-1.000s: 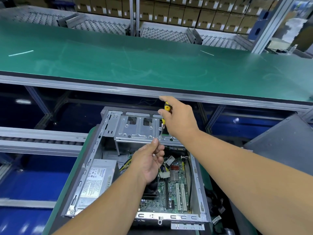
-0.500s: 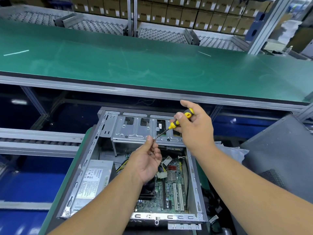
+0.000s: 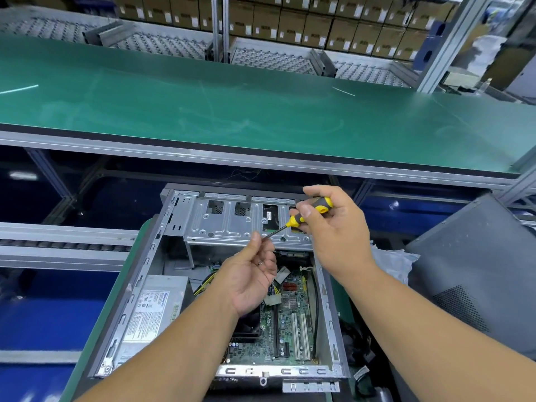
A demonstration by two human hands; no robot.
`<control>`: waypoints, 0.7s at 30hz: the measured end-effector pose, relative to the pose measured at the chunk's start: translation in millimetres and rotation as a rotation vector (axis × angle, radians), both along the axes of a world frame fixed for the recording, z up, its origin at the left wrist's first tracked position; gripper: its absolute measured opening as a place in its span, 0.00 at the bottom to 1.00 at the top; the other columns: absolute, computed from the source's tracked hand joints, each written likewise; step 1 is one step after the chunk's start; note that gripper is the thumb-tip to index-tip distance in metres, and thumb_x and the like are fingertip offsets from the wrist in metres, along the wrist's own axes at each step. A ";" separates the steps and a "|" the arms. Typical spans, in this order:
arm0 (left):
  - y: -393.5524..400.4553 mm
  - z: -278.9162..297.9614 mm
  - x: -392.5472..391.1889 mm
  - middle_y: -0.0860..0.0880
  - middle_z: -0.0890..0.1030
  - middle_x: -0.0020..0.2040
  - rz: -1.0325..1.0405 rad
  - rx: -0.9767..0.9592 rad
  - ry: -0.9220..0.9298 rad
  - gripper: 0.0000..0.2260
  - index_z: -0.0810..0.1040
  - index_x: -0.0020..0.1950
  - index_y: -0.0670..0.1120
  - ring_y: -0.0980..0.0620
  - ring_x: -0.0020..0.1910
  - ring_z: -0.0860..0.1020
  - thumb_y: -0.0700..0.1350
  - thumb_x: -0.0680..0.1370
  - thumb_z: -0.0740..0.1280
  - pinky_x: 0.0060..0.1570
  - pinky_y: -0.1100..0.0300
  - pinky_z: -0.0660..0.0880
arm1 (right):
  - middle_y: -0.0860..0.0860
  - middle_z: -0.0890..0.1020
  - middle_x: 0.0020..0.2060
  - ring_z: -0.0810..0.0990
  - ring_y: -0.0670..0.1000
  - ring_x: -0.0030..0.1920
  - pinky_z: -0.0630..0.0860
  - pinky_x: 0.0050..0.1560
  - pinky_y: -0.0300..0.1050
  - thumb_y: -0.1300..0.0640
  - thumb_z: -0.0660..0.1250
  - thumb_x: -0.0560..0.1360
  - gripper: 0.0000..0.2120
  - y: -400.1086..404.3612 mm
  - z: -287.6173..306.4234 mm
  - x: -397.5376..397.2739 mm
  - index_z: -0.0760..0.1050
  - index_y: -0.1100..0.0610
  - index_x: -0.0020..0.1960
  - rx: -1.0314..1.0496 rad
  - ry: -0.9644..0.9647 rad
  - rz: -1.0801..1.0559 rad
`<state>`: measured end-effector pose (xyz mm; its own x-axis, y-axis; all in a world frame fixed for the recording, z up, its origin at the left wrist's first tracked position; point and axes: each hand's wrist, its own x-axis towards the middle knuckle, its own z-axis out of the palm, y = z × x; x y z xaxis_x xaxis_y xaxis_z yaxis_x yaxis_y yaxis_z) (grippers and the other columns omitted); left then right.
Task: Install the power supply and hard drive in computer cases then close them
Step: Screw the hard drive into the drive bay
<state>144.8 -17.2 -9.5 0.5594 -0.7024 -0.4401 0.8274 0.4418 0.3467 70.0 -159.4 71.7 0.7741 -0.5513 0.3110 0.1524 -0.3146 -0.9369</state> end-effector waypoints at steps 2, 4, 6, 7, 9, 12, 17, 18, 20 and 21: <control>-0.1 -0.3 -2.2 0.43 0.83 0.41 -0.073 0.033 -0.042 0.21 0.83 0.53 0.37 0.53 0.34 0.79 0.55 0.74 0.73 0.34 0.64 0.79 | 0.48 0.85 0.46 0.87 0.52 0.50 0.85 0.50 0.57 0.58 0.68 0.79 0.13 -8.8 4.5 1.5 0.78 0.43 0.59 -0.087 0.020 -0.045; -0.2 -2.1 -4.2 0.41 0.83 0.41 -0.115 0.112 -0.049 0.21 0.84 0.49 0.37 0.51 0.34 0.79 0.58 0.78 0.70 0.32 0.62 0.79 | 0.44 0.84 0.45 0.86 0.52 0.50 0.83 0.53 0.60 0.56 0.67 0.79 0.14 -23.7 10.7 3.7 0.77 0.40 0.60 -0.205 0.073 -0.090; -0.3 -3.1 -4.8 0.40 0.83 0.40 -0.112 0.156 -0.027 0.14 0.81 0.48 0.37 0.49 0.33 0.79 0.48 0.81 0.66 0.30 0.61 0.77 | 0.40 0.83 0.45 0.84 0.47 0.48 0.82 0.53 0.54 0.56 0.67 0.80 0.15 -40.0 16.0 5.1 0.75 0.38 0.60 -0.331 0.160 -0.118; 0.0 -3.0 -3.9 0.39 0.83 0.40 -0.095 0.166 -0.019 0.09 0.80 0.49 0.36 0.49 0.32 0.79 0.41 0.80 0.63 0.29 0.61 0.77 | 0.39 0.83 0.44 0.83 0.44 0.48 0.80 0.50 0.48 0.56 0.67 0.80 0.15 -46.9 16.8 5.5 0.75 0.37 0.61 -0.398 0.207 -0.132; 0.1 -3.9 -1.4 0.38 0.85 0.40 -0.061 0.184 -0.034 0.13 0.78 0.53 0.35 0.48 0.34 0.82 0.29 0.78 0.55 0.32 0.60 0.79 | 0.38 0.82 0.44 0.80 0.40 0.47 0.75 0.45 0.38 0.55 0.67 0.81 0.15 -55.8 15.6 5.3 0.74 0.37 0.62 -0.495 0.275 -0.146; -0.6 -4.9 -2.7 0.37 0.86 0.47 -0.067 0.199 -0.080 0.16 0.78 0.57 0.33 0.44 0.43 0.87 0.24 0.79 0.53 0.38 0.59 0.82 | 0.38 0.81 0.44 0.79 0.39 0.46 0.72 0.42 0.32 0.55 0.67 0.82 0.15 -59.4 11.3 4.8 0.74 0.39 0.65 -0.547 0.312 -0.133; -1.6 -5.9 -4.3 0.35 0.85 0.51 -0.073 0.167 -0.075 0.12 0.77 0.61 0.33 0.42 0.48 0.87 0.30 0.84 0.57 0.39 0.58 0.83 | 0.41 0.82 0.45 0.80 0.41 0.46 0.74 0.43 0.37 0.55 0.67 0.82 0.16 -60.2 7.8 6.8 0.74 0.41 0.66 -0.590 0.333 -0.126; -1.3 -4.9 -4.3 0.36 0.86 0.51 -0.066 0.172 -0.079 0.12 0.78 0.61 0.34 0.43 0.46 0.87 0.32 0.85 0.57 0.38 0.58 0.83 | 0.41 0.82 0.46 0.80 0.42 0.46 0.76 0.44 0.38 0.55 0.67 0.82 0.16 -60.9 8.2 7.5 0.74 0.41 0.67 -0.597 0.339 -0.125; -1.1 -4.2 -3.9 0.38 0.86 0.47 -0.058 0.197 -0.093 0.12 0.79 0.61 0.36 0.47 0.40 0.86 0.35 0.85 0.57 0.34 0.59 0.82 | 0.42 0.82 0.46 0.80 0.44 0.46 0.78 0.46 0.43 0.54 0.67 0.82 0.16 -61.6 9.2 8.6 0.73 0.40 0.67 -0.619 0.361 -0.120; -0.9 -4.2 -3.6 0.39 0.86 0.45 -0.058 0.213 -0.102 0.12 0.79 0.61 0.37 0.48 0.37 0.85 0.36 0.86 0.57 0.32 0.60 0.81 | 0.42 0.82 0.46 0.80 0.45 0.47 0.79 0.47 0.44 0.54 0.66 0.82 0.16 -61.7 9.5 9.1 0.73 0.40 0.67 -0.632 0.370 -0.119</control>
